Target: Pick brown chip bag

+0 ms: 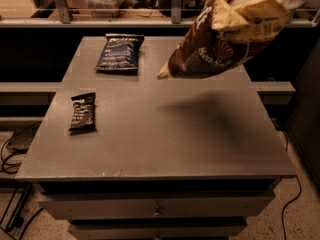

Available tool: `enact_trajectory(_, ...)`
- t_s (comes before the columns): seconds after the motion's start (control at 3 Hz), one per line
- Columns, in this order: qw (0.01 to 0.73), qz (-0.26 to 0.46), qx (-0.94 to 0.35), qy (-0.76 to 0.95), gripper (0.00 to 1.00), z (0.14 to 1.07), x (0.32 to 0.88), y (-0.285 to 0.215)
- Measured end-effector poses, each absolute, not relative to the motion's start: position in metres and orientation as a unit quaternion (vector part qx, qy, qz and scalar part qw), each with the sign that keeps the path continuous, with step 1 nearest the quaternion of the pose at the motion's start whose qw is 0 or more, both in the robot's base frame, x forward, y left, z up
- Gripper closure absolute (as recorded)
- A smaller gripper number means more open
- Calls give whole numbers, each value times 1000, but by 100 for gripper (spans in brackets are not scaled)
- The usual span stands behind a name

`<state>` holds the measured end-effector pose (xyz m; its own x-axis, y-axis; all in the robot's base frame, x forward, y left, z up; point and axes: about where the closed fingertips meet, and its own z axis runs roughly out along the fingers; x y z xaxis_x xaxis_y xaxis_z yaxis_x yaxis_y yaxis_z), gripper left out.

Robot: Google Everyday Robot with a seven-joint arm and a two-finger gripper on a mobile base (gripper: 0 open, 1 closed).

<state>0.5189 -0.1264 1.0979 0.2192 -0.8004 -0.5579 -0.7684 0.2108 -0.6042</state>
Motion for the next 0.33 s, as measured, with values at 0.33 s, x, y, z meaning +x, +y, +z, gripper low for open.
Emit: enact_trajectory(0.33, 469, -24, -630, 618, 100, 1109, 515, -125)
